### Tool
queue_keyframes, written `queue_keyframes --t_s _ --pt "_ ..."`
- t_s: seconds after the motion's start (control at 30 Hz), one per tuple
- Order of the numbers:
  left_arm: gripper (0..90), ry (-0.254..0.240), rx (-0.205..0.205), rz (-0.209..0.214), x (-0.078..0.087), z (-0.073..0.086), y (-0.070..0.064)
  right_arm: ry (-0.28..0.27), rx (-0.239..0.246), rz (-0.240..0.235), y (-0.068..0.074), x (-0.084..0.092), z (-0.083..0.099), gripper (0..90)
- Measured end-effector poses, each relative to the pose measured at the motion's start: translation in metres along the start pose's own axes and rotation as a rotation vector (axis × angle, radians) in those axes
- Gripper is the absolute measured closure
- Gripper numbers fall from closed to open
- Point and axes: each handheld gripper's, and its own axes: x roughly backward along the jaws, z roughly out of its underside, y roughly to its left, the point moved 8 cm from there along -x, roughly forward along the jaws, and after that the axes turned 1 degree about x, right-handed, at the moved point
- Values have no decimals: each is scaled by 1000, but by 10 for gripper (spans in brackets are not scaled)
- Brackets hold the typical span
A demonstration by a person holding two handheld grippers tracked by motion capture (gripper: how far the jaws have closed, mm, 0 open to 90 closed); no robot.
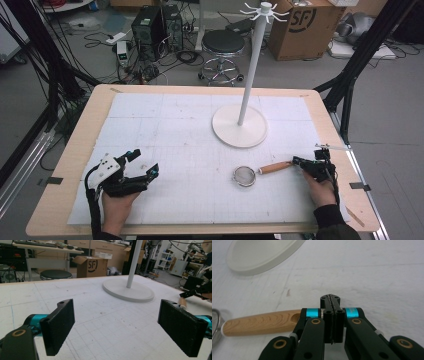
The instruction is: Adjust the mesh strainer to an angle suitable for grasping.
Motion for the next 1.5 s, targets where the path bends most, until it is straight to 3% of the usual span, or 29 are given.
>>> queue_keyframes --t_s 0.27,0.73,1.2,1.5 --pt "146 0 -4 -2 1 0 -1 17 27 -35 22 -5 6 900" --pt "147 -9 -1 1 3 -2 -1 30 60 -126 75 -28 8 900" --pt "147 -9 0 0 3 -2 -1 52 56 -190 116 -45 9 900" --pt "147 -17 -6 17 4 -3 -2 67 90 -234 153 -63 8 900"
